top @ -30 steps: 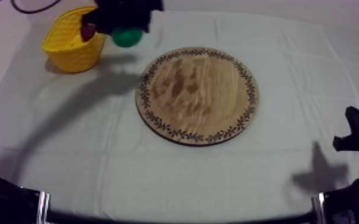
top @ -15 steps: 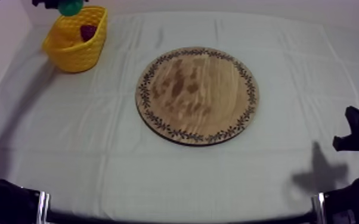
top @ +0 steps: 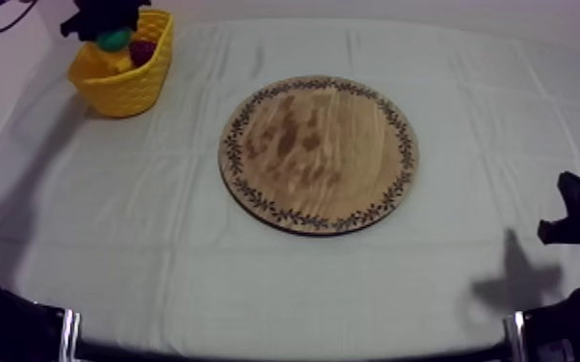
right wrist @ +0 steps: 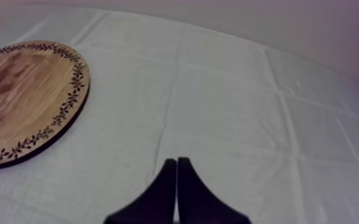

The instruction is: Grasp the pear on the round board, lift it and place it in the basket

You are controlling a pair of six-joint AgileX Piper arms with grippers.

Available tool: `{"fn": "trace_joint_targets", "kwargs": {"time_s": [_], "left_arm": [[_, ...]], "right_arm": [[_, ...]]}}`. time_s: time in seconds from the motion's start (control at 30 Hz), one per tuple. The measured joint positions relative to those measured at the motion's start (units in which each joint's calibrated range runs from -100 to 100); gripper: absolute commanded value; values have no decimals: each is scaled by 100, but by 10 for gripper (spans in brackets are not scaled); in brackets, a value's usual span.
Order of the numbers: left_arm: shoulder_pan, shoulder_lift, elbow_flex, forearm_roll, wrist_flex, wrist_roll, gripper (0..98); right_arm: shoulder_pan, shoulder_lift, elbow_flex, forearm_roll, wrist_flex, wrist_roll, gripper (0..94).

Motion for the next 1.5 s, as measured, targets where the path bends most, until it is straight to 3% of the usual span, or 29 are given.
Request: {"fn": "trace_joint_targets", "kwargs": {"time_s": [0.57,0.67,0.87,1.03,1.27,1.5], "left_arm": [[-60,555,-416,40,-270,-141,601],[-73,569,-448,50,-315,-169,660],[-121,563,-496,52,-356,-123,886],[-170,518,-496,52,-472,-112,947],[-216,396,-363,65,-498,-201,945],[-265,-45,-246,251,-499,-303,802]], "right_arm": [[0,0,0,0,-9,0,5],[0,0,0,0,-9,0,5],[0,0,0,0,-9,0,5],[0,0,0,0,-9,0,5],[0,0,0,0,-9,0,5],[0,0,0,0,-10,0,5]]}}
